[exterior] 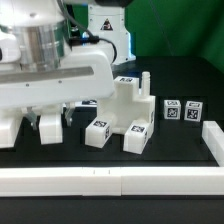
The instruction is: Assemble chair
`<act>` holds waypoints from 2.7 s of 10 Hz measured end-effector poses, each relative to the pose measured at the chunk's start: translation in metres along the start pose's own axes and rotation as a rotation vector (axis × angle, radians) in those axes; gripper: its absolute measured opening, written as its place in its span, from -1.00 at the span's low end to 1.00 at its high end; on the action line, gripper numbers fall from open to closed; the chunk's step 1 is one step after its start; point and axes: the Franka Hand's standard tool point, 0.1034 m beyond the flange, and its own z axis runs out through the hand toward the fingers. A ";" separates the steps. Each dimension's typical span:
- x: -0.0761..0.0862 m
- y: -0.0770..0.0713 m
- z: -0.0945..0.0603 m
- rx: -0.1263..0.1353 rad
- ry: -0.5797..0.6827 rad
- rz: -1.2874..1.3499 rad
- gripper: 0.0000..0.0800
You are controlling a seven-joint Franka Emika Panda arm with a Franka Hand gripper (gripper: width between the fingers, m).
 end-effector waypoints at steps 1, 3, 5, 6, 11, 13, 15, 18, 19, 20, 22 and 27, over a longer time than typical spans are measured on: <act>0.000 -0.001 -0.009 0.009 -0.004 0.001 -0.28; 0.004 -0.001 -0.013 0.012 -0.003 -0.016 -0.28; 0.003 -0.001 -0.010 0.013 -0.007 0.004 -0.28; 0.003 -0.001 -0.010 0.013 -0.008 0.008 -0.28; -0.015 -0.010 -0.021 0.037 -0.009 0.331 -0.28; -0.016 -0.017 -0.038 0.050 -0.002 0.332 -0.28; -0.019 -0.027 -0.053 0.060 0.001 0.347 -0.28; -0.019 -0.027 -0.048 0.060 -0.005 0.367 -0.28; -0.019 -0.027 -0.047 0.061 -0.007 0.413 -0.28; -0.020 -0.028 -0.047 0.062 -0.015 0.494 -0.28; -0.024 -0.038 -0.054 0.072 -0.028 0.504 -0.28; -0.018 -0.097 -0.073 0.080 -0.020 0.539 -0.28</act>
Offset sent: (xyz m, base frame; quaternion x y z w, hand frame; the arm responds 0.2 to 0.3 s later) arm 0.0000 0.0000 0.0000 0.0000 0.0000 0.0000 1.0000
